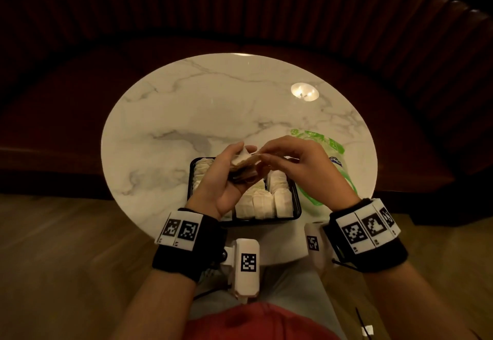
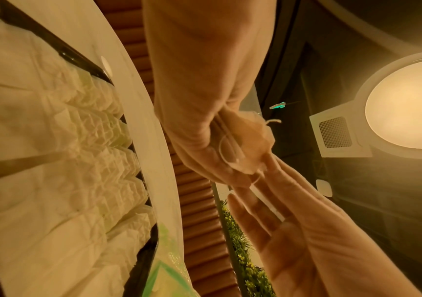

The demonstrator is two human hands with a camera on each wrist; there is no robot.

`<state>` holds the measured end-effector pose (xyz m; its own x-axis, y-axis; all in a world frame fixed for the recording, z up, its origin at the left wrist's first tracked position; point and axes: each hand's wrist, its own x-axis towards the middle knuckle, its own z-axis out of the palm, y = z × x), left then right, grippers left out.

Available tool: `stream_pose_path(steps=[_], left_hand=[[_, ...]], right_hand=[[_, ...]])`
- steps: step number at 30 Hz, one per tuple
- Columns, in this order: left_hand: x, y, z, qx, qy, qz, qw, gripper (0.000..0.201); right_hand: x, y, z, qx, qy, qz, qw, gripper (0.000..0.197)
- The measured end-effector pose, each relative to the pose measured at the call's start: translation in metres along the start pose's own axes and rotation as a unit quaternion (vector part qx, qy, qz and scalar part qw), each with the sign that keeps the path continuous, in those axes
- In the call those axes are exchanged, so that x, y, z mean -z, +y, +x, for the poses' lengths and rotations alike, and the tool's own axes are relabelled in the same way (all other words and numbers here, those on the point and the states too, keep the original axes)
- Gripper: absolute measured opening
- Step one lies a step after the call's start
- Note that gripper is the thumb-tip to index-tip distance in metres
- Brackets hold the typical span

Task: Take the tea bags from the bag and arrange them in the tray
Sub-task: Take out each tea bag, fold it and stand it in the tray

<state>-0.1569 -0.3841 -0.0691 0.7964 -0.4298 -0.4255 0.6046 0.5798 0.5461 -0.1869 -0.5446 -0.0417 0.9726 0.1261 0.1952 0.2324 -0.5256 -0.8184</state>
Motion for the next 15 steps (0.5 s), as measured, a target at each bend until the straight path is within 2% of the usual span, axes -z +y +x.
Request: stream_pose_path(steps=[7,9,12,13,15], left_hand=[[0.004,-0.004,-0.006,-0.015,0.025,0.037,0.999,0.019],[0.005,-0.005,-0.009,0.002,0.022,0.062,0.998,0.025],[0.005,-0.004,-0.014,0.024,-0.005,0.121,0.992,0.049],[0.006,-0.004,-0.015,0.026,-0.017,0.148,0.989,0.052],[0.004,-0.006,-0.017,0.026,-0.034,0.188,0.981,0.046]], right_hand=[[-0.002,0.0,0.005,-0.016,0.015,0.003,1.0,0.016],[-0.003,0.002,0.008,-0.021,0.01,-0.014,1.0,0.017],[-0.003,0.003,0.012,-0.02,0.005,-0.045,0.999,0.017],[-0.002,0.002,0.013,-0.02,0.004,-0.055,0.998,0.017],[-0.003,0.001,0.014,-0.023,0.005,-0.065,0.998,0.018]])
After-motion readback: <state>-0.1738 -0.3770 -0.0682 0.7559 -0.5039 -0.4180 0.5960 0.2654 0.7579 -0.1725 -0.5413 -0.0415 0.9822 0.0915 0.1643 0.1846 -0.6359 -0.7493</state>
